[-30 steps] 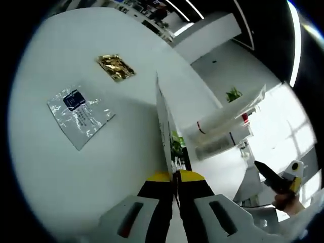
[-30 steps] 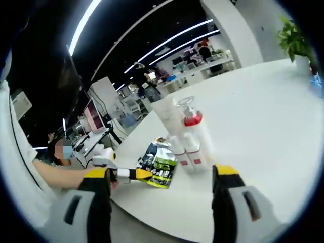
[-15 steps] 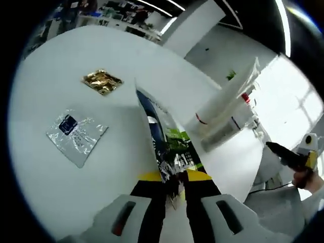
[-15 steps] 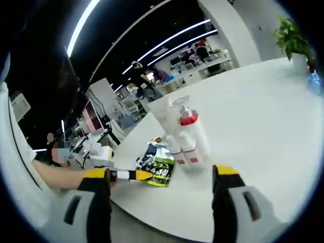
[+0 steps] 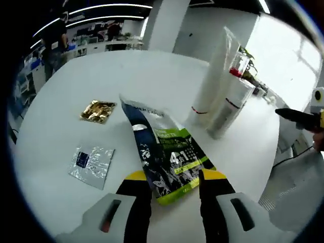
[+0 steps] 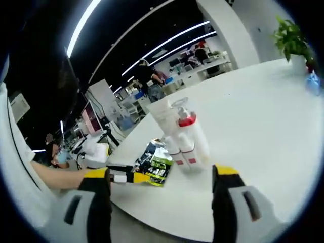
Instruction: Arrange the skincare products in the storage area until every visible bottle or jar stands upright without overlapping.
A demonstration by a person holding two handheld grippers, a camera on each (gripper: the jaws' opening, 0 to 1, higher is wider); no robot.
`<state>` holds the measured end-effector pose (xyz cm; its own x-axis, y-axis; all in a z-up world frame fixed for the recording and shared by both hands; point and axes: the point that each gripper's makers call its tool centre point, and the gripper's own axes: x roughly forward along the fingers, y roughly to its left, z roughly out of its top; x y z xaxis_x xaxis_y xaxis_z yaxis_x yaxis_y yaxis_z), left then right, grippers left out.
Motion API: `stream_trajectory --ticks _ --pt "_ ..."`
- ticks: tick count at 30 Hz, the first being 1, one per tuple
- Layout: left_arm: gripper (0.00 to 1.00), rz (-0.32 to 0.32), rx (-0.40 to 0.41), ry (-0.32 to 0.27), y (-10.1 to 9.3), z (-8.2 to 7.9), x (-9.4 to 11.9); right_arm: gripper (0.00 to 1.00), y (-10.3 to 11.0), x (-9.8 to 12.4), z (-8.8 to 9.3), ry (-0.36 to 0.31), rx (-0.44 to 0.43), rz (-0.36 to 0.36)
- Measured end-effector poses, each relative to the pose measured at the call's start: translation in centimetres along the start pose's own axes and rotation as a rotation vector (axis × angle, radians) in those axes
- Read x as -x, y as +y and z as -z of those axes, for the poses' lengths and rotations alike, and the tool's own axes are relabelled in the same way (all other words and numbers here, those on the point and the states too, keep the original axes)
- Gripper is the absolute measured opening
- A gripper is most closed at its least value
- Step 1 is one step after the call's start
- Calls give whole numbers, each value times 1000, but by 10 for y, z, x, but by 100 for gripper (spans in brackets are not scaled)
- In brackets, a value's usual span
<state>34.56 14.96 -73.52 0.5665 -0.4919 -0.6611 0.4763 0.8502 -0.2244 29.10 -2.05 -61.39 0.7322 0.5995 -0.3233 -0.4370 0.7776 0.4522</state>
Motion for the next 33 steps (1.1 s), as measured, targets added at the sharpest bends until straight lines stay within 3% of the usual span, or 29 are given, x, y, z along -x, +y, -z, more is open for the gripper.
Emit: stream_trajectory --ticks 4,9,14,19,28,33 --pt "42 -34 -13 -14 7 -3 5 82 0 1 -1 -8 4 2" --pt "44 -55 -105 -17 14 -11 7 83 0 2 -3 -17 7 3" --pt "45 -35 -211 -17 10 -24 0 83 0 2 -4 -22 5 7" --pt "48 7 -320 19 -2 -29 -19 83 -2 3 -4 -24 2 12" --pt "55 42 -375 119 -1 -20 -43 83 -4 3 -3 -24 -5 20" --pt "57 62 -384 120 0 -23 -45 83 -4 2 -3 -24 -7 23"
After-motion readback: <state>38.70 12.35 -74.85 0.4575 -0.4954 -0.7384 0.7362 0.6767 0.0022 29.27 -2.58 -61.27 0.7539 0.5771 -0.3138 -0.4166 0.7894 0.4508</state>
